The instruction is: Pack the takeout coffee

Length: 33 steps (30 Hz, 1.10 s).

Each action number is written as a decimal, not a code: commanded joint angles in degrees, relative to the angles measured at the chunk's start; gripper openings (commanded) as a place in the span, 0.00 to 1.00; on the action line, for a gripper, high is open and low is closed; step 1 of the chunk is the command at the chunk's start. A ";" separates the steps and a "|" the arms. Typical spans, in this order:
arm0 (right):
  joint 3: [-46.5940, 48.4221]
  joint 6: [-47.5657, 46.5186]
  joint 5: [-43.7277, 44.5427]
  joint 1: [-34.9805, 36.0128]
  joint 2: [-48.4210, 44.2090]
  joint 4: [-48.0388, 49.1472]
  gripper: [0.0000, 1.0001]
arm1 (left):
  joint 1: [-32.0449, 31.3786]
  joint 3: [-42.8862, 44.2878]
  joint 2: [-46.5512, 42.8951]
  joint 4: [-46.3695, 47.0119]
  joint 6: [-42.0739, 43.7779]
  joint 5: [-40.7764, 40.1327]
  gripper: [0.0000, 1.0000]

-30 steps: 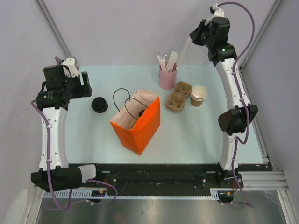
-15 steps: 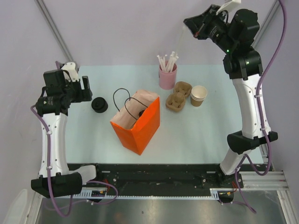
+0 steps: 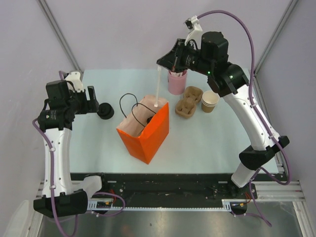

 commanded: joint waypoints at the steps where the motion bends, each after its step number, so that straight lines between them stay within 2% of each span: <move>1: -1.71 0.35 0.16 0.33 -3.17 1.06 0.00 | 0.38 -0.18 -1.55 0.85 0.16 1.86 0.82; 6: -5.48 -0.09 0.60 1.65 -3.87 0.62 0.00 | 0.39 -0.27 -1.55 0.94 0.42 1.51 0.82; 10: -13.38 3.24 -0.81 3.32 -5.36 4.13 0.00 | 0.39 -0.18 -1.38 0.76 0.42 1.42 0.82; 21: -22.00 8.26 -1.17 4.64 -7.73 9.06 0.01 | 0.39 -0.71 -1.46 0.85 0.68 1.59 0.82; 22: -22.54 8.26 -0.12 4.03 -8.78 8.71 0.18 | 0.39 -0.71 -1.46 0.85 0.60 1.59 0.82; 24: -22.81 7.65 3.75 3.24 -9.93 7.13 0.40 | 0.39 -0.80 -1.55 0.85 0.68 1.68 0.83; 27: -20.45 5.11 5.34 0.87 -10.55 4.94 0.91 | 0.38 -0.89 -1.55 0.85 0.77 1.86 0.84; 28: -17.47 4.32 5.69 0.08 -10.38 2.66 0.99 | 0.39 -0.89 -1.64 0.94 0.86 1.86 0.84; 31: -12.19 1.07 8.59 -3.44 -9.67 -2.08 1.00 | 0.39 -0.80 -1.55 0.85 0.86 1.42 0.86; 33: -11.91 0.10 9.91 -7.74 -10.46 -4.12 1.00 | 0.38 -0.71 -1.64 0.76 0.69 1.07 0.89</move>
